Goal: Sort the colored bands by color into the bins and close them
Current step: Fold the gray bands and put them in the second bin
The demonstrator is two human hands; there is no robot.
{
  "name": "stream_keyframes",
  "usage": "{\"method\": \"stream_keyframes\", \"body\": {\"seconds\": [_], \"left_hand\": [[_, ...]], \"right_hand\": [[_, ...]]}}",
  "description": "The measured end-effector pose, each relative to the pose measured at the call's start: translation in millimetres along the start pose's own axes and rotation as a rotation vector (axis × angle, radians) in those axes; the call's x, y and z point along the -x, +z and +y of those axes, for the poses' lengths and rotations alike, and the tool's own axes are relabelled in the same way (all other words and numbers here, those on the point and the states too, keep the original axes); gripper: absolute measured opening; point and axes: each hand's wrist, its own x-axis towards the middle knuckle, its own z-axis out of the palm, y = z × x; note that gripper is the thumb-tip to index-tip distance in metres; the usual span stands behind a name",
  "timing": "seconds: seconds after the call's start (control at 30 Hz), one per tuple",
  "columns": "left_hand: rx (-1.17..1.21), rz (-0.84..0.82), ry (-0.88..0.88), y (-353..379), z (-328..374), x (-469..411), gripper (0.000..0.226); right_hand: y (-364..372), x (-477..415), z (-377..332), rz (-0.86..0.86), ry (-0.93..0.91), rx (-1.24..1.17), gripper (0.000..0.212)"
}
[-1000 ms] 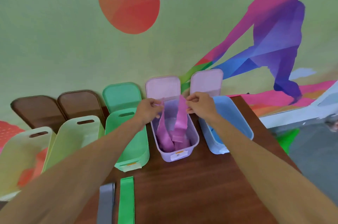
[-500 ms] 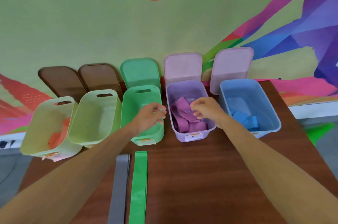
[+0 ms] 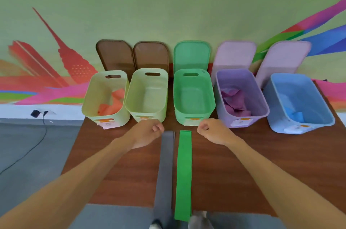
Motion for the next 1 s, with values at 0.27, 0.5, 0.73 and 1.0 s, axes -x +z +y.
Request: {"method": "stream_keyframes", "body": {"seconds": [0.27, 0.5, 0.73, 1.0], "left_hand": [[0.039, 0.003, -0.061, 20, -56, 10, 0.01], [-0.06, 0.017, -0.159, 61, -74, -36, 0.022], [-0.156, 0.093, -0.162, 97, -61, -78, 0.037], [-0.247, 0.222, -0.186, 110, -60, -97, 0.021]], "right_hand": [[59, 6, -23, -0.037, -0.007, 0.286, 0.02], [73, -36, -8, -0.08, -0.061, 0.351, 0.033], [87, -54, 29, -0.074, 0.003, 0.187, 0.043], [96, -54, 40, -0.057, 0.012, 0.096, 0.041]]}}
